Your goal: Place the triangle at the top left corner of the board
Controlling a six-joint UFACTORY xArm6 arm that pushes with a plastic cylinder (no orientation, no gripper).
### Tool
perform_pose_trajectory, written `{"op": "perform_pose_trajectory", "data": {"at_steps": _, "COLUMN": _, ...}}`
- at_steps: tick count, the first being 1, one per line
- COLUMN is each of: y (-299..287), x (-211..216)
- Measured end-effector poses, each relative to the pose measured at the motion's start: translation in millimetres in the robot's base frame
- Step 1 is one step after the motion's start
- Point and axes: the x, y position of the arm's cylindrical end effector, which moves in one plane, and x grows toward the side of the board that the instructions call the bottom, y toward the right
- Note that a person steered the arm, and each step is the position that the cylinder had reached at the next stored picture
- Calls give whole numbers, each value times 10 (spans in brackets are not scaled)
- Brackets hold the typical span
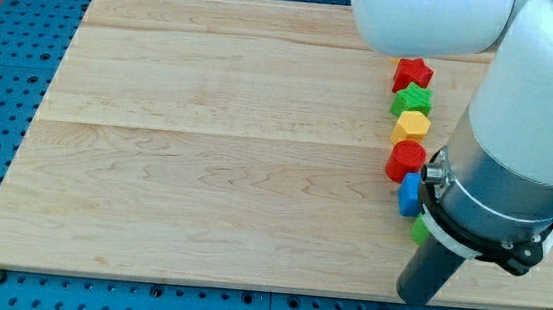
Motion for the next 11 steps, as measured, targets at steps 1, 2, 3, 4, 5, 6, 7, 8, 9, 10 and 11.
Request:
{"op": "perform_pose_trajectory", "data": {"at_steps": 1, "y": 0, "x": 0}}
{"op": "perform_pose_trajectory", "data": {"at_steps": 2, "y": -34, "x": 17}}
{"op": "perform_pose_trajectory", "data": {"at_steps": 3, "y": 713, "x": -163}}
{"op": "perform_pose_trajectory", "data": {"at_steps": 4, "y": 1626, "x": -846}}
{"op": "perform_pose_trajectory", "data": {"at_steps": 5, "y": 1945, "x": -1929}}
{"op": "perform_pose_trajectory", "data": {"at_steps": 6, "y": 1977, "x": -2918}}
{"op": "perform_pose_trajectory", "data": {"at_steps": 7, "y": 1956, "x": -3384}}
{"op": "perform_pose_trajectory", "data": {"at_steps": 8, "y": 1945, "x": -3376}}
{"op": "perform_pose_trajectory", "data": {"at_steps": 9, "y": 1937, "x": -3439}}
{"op": "perform_pose_trajectory", "data": {"at_steps": 10, "y": 1694, "x": -3587}}
{"op": "perform_pose_trajectory", "data": {"at_steps": 11, "y": 1197, "x": -3667}}
